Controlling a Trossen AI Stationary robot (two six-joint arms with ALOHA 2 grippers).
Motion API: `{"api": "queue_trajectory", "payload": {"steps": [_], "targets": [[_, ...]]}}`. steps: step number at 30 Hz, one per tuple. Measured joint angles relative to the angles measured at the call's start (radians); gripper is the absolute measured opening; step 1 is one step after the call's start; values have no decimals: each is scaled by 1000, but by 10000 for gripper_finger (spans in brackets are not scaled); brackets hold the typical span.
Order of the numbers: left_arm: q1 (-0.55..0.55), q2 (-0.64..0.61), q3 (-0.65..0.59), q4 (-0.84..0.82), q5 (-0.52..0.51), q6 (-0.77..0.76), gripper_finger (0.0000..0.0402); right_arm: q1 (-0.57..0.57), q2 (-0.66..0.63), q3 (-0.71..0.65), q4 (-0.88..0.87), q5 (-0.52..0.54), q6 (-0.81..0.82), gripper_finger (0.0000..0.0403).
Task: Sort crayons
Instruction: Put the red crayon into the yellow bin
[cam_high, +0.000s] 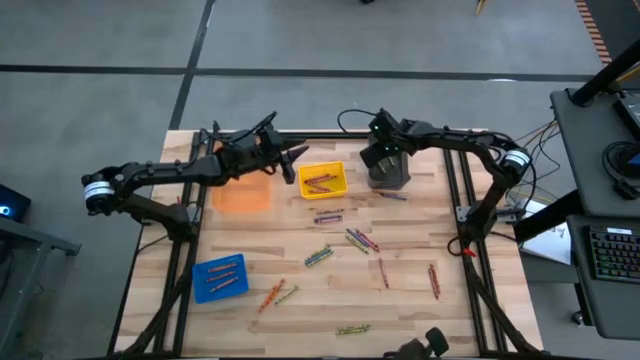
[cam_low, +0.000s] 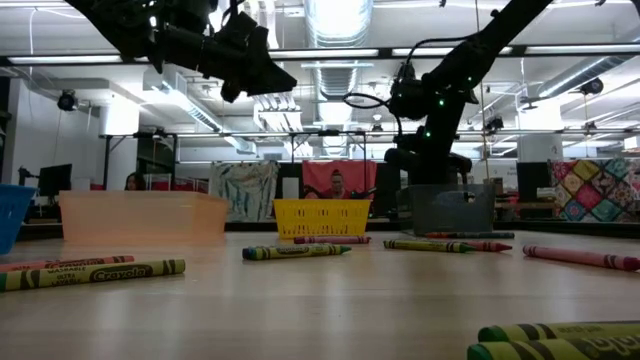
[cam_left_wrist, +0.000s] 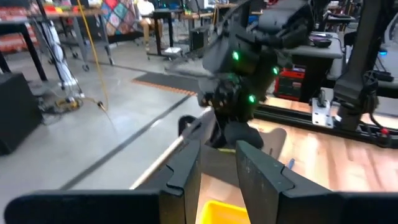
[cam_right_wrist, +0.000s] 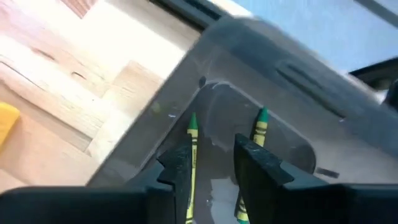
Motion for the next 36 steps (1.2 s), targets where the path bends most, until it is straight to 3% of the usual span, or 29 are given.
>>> {"api": "queue_trajectory", "payload": {"steps": [11, 25, 36], "targets": [[-114, 0, 0, -146, 0, -74, 84, 39, -168, 19, -19, -8, -76, 98], [-239, 0, 0, -312, 0, -226, 84, 216, -382, 13, -110, -88, -125, 77], [-357, 0, 0, -421, 0, -405, 84, 359, -452, 19, -374, -91, -11, 71]]}}
